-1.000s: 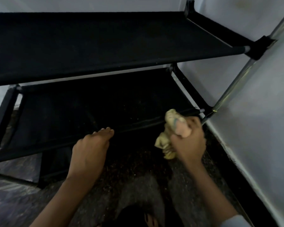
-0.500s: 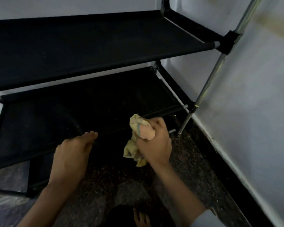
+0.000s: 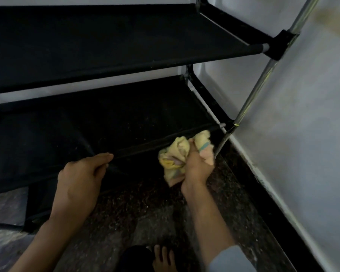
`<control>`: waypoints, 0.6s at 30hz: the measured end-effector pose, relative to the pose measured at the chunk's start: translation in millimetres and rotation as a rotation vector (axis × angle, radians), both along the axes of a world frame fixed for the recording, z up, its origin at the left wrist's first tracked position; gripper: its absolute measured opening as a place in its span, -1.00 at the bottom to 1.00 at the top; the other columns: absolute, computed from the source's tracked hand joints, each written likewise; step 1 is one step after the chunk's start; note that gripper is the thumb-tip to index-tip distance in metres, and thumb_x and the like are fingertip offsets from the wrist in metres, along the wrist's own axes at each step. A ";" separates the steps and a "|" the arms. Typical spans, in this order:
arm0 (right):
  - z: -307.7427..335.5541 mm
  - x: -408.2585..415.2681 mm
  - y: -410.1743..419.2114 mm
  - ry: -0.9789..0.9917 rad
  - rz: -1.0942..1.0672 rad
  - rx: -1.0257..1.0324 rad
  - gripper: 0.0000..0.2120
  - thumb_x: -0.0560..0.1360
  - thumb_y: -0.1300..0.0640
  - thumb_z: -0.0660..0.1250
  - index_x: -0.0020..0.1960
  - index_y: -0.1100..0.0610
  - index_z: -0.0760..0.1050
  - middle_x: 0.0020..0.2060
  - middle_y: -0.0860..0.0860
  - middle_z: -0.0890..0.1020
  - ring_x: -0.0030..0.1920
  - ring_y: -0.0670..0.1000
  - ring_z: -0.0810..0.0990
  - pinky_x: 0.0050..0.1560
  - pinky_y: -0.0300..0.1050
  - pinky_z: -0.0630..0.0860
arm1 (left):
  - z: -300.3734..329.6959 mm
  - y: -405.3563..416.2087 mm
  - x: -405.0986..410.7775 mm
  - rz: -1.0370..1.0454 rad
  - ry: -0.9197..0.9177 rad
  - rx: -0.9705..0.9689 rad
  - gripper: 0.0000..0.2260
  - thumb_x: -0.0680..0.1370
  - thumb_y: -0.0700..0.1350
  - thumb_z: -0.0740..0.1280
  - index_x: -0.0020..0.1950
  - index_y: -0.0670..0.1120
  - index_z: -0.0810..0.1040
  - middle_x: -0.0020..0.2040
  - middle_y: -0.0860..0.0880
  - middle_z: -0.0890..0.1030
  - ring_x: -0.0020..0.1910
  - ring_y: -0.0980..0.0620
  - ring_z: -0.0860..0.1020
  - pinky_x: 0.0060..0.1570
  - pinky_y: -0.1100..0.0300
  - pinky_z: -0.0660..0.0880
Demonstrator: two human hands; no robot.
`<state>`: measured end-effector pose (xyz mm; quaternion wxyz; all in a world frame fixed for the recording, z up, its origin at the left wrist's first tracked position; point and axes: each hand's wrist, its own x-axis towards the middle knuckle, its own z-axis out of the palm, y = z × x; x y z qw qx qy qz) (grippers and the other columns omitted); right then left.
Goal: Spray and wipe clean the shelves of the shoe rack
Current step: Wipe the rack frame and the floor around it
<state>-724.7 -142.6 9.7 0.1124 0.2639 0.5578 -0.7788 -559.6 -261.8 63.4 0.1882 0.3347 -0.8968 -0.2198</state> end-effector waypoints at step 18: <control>-13.1 97.3 -29.7 0.406 0.686 0.112 -0.79 0.38 0.29 0.49 -0.03 0.14 0.56 -0.09 0.06 0.65 -0.09 -0.04 0.64 -0.04 -0.14 0.57 | -12.1 -12.1 4.7 -0.130 -0.012 -0.021 -0.69 0.50 -0.37 0.32 0.22 -0.15 0.58 0.19 0.05 0.53 0.19 0.16 0.42 0.22 0.26 0.35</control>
